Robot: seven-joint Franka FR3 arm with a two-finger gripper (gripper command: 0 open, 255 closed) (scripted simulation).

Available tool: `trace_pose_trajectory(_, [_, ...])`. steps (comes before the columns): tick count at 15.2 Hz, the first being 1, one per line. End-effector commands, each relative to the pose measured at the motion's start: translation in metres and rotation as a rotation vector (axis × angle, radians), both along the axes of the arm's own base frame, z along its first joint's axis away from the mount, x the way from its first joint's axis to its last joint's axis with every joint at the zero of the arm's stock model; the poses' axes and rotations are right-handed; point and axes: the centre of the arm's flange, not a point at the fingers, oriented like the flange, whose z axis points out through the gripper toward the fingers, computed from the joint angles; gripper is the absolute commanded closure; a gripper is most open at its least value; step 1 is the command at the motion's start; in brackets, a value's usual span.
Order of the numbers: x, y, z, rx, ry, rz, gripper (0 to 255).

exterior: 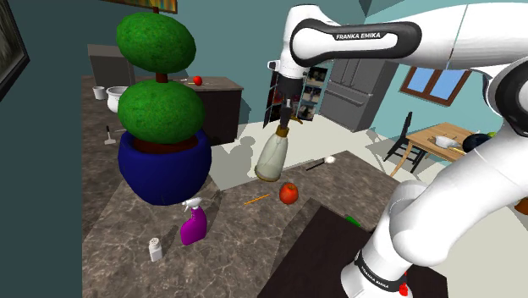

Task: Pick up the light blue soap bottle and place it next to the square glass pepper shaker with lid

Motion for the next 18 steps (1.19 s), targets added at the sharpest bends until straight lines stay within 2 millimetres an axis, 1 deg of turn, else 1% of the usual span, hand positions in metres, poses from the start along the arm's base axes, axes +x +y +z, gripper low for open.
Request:
trace_pose_trajectory(1, [0.009,0.026,0.003,0.001,-0.001,-0.001,255])
trace_pose_trajectory(18, [0.068,0.242,0.004,0.001,-0.001,-0.001,255])
